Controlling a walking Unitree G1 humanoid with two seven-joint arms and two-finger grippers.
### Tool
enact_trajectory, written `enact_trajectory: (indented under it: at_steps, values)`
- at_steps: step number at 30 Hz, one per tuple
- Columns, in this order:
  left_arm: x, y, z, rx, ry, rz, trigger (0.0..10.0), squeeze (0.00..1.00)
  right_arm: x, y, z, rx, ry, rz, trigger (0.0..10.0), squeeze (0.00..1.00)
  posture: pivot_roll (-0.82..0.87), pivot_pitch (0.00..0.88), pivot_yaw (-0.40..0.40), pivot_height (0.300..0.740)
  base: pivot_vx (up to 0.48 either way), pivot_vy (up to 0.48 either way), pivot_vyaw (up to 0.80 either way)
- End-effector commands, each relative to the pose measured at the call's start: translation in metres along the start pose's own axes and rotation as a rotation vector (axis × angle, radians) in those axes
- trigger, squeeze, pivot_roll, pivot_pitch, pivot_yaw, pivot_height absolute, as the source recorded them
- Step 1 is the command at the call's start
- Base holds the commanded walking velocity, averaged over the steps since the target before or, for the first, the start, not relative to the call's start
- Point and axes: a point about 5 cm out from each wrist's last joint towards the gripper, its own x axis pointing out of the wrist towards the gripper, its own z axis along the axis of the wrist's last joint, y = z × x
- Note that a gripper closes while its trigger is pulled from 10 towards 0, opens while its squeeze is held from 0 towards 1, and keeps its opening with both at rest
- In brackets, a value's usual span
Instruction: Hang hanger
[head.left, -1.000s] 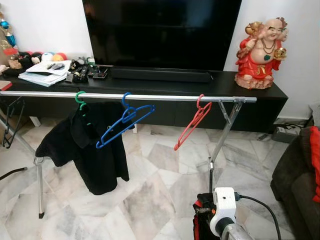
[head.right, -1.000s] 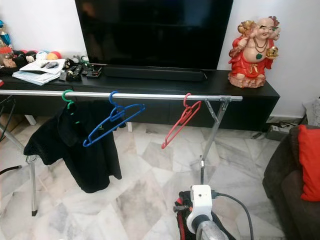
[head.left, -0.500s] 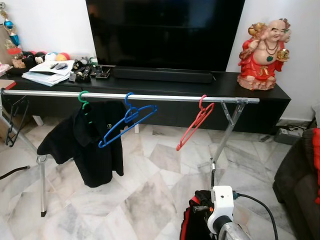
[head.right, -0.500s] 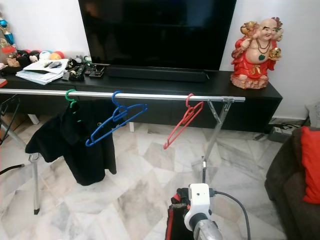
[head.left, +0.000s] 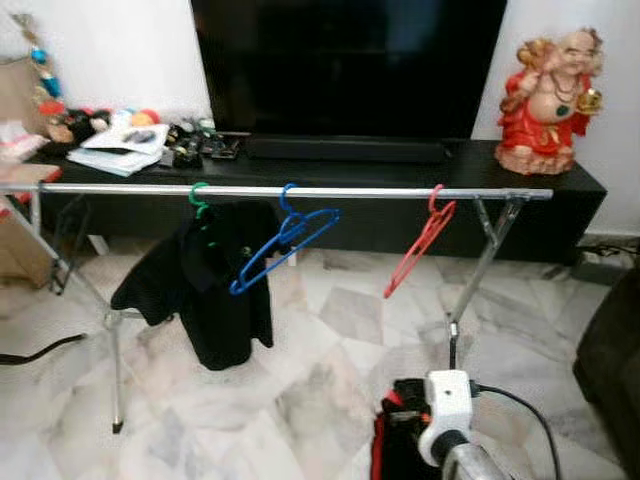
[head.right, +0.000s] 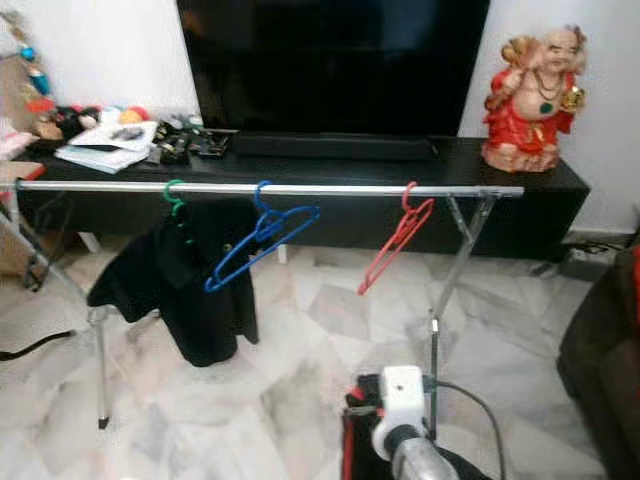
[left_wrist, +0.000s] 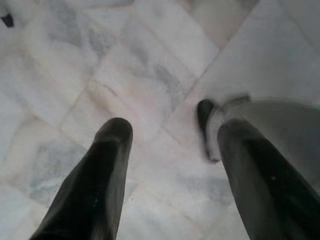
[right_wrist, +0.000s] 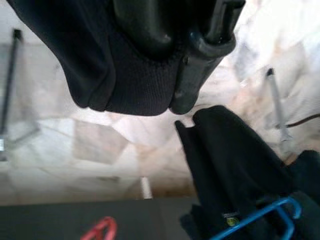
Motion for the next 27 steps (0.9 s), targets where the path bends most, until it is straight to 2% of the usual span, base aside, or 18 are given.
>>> enact_trajectory:
  at_steps: [1, 10, 27]
  values:
    - [-0.0014, 0.0096, 0.0007, -0.007, 0.007, 0.026, 10.0, 0.0, 0.0035, 0.0078, 0.0077, 0.003, -0.034, 0.024, 10.0, 0.0, 0.05, 0.025, 0.024, 0.74, 0.0, 0.356, 0.0]
    - [-0.0014, 0.0096, 0.0009, -0.006, 0.007, 0.026, 10.0, 0.0, 0.0047, 0.0073, 0.0106, 0.001, -0.043, 0.023, 10.0, 0.0, 0.05, 0.023, 0.026, 0.74, 0.0, 0.348, 0.0]
    - [-0.0019, 0.0094, -0.0009, 0.005, 0.013, 0.021, 10.0, 0.0, 0.0068, 0.0102, 0.0116, 0.007, -0.049, 0.03, 10.0, 0.0, 0.05, 0.001, 0.03, 0.74, 0.0, 0.0, 0.0]
